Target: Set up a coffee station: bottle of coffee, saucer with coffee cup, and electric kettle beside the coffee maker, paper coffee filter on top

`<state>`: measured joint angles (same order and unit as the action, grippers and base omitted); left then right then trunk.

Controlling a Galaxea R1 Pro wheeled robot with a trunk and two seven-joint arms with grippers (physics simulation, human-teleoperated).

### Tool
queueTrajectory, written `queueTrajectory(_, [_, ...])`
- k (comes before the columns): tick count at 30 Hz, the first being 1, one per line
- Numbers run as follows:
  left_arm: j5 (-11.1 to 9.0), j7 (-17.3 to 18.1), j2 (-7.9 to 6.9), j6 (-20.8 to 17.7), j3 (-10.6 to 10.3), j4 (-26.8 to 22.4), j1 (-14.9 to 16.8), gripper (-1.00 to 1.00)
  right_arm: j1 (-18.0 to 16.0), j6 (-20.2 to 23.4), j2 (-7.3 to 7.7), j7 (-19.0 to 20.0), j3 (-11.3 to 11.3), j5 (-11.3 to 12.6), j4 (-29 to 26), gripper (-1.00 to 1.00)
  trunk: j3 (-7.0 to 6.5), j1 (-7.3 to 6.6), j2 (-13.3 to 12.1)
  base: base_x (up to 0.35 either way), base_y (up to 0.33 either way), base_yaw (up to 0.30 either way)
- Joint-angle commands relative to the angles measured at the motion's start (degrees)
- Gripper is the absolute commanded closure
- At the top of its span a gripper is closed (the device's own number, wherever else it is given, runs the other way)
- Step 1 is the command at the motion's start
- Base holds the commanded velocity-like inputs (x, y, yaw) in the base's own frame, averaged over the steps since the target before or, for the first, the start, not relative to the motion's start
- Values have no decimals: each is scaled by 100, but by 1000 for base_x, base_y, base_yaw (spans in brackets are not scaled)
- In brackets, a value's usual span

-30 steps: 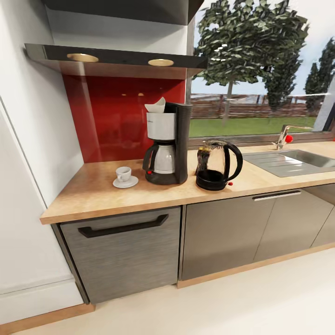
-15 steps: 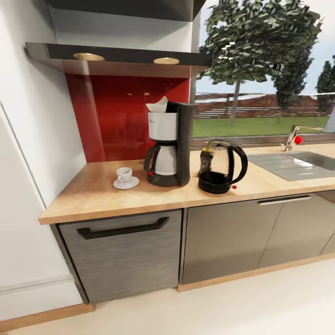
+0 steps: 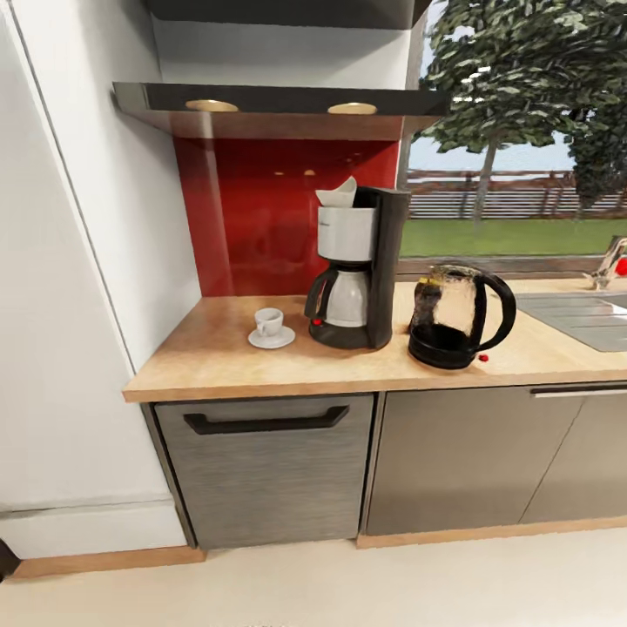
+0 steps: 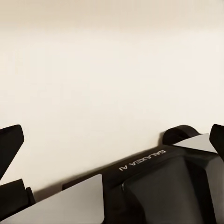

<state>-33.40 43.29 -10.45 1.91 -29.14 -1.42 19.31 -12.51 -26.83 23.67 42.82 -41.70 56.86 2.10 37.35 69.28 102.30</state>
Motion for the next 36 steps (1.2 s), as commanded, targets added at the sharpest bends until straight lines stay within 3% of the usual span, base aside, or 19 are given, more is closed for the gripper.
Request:
queueTrajectory(1, [-35, 13, -1, 20, -48, 2, 5, -100, -6, -24, -3, 33, -48, 53, 18, -100, 10, -1, 3, 0, 0, 256])
queueTrajectory(9, [-35, 13, -1, 20, -48, 2, 6, -100, -6, -24, -5, 33, -48, 53, 18, -100, 27, -1, 3, 75, -91, 211])
queueTrajectory(28, [-35, 13, -1, 20, -43, 2, 5, -100, -6, -32, -35, -66, -80, 35, 8, -100, 28, -1, 3, 192, -142, 14])
queueTrajectory(34, [-35, -4, -1, 20, -45, 2, 5, -100, -6, -20, -224, -643, -121, -1, 5, -100, 28, -1, 3, 53, -16, 0])
queueTrajectory(35, [-35, -191, 1, 20, -55, 2, 3, -100, -1, -14, -446, -903, -114, 5, 28, -100, 28, -1, 3, 4, -1, 0])
queueTrajectory(36, [-35, -304, 3, 20, -60, 2, 6, -100, 0, -11, -557, -1050, -112, 7, 36, -100, 28, -1, 3, 2, -1, 0])
